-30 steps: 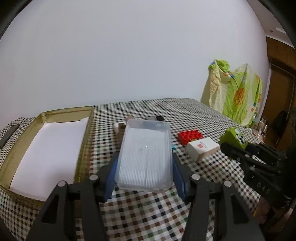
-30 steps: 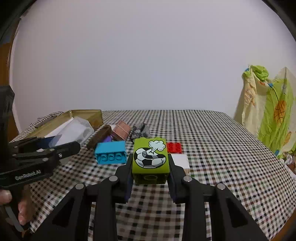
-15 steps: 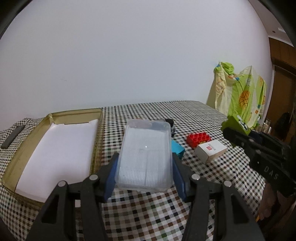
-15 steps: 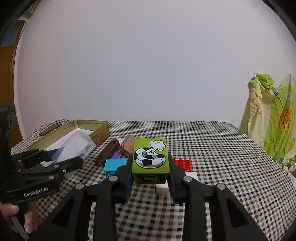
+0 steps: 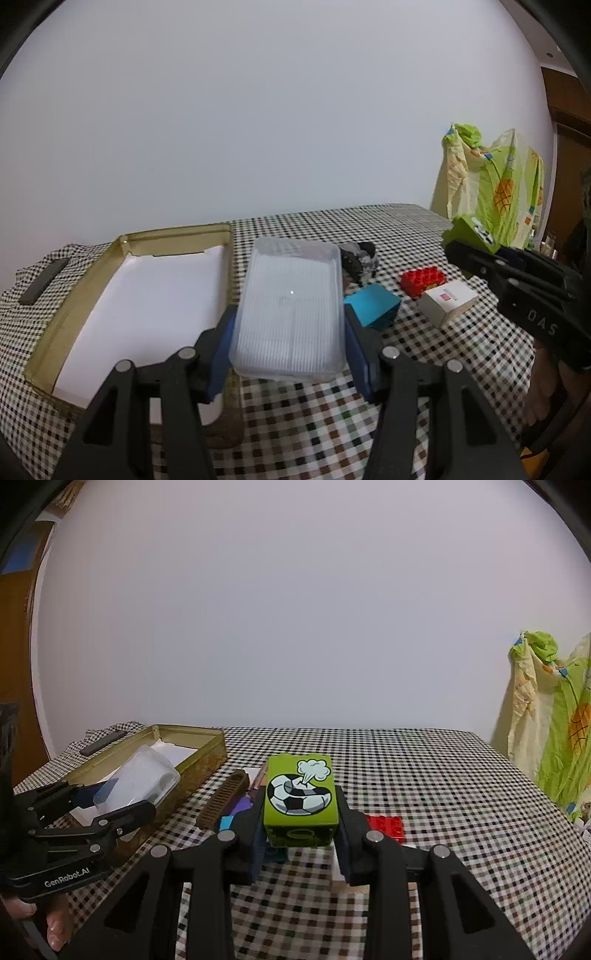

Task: Organize rigid objects
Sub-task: 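Carry the clear box and green block over the gold tray with both tools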

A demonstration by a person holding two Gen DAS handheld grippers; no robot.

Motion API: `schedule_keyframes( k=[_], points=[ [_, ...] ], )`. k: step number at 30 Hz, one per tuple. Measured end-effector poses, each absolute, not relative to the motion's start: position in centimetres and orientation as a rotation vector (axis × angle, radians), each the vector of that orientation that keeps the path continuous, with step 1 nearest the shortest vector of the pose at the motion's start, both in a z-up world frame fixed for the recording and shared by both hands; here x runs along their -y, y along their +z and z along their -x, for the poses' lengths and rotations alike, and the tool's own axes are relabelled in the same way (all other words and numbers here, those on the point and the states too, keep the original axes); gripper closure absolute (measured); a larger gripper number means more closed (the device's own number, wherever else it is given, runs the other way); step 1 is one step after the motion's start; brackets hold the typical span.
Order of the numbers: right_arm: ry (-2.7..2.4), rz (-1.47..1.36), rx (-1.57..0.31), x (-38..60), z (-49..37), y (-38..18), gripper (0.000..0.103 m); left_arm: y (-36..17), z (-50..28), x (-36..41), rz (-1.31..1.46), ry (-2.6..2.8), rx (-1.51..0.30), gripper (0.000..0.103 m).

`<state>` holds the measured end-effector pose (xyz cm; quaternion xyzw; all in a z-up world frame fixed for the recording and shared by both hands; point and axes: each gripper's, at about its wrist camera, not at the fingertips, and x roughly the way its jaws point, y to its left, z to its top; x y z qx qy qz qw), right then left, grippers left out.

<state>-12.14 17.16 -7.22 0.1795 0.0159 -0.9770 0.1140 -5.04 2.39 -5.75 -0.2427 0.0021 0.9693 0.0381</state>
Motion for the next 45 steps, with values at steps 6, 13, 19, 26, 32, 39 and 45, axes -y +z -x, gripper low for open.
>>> schedule_keyframes(
  k=[6, 13, 19, 26, 32, 39, 45],
  points=[
    [-2.855, -0.520, -0.047, -16.2, 12.7, -7.6, 0.069, -5.7, 5.0, -1.1, 0.750, 2.998, 0.012, 0.050],
    [-2.831, -0.499, -0.050, -14.9, 12.6, -7.5, 0.069, -5.7, 4.9, 0.2, 0.750, 3.031, 0.031, 0.050],
    [-2.809, -0.486, -0.074, -13.3, 12.6, -7.7, 0.069, -5.6, 5.0, 1.2, 0.748, 3.064, 0.028, 0.050],
    [-2.788, -0.476, -0.084, -12.0, 12.6, -7.7, 0.069, -5.6, 4.8, 2.5, 0.738, 3.106, 0.024, 0.050],
    [-2.770, -0.470, -0.097, -11.2, 12.8, -7.7, 0.069, -5.6, 4.6, 3.5, 0.729, 3.138, 0.021, 0.050],
    [-2.751, -0.469, -0.113, -10.6, 13.0, -7.8, 0.069, -5.6, 4.3, 4.8, 0.720, 3.164, 0.023, 0.050],
    [-2.725, -0.468, -0.138, -9.9, 12.7, -7.8, 0.069, -5.6, 4.2, 5.8, 0.722, 3.183, 0.037, 0.050]
  ],
)
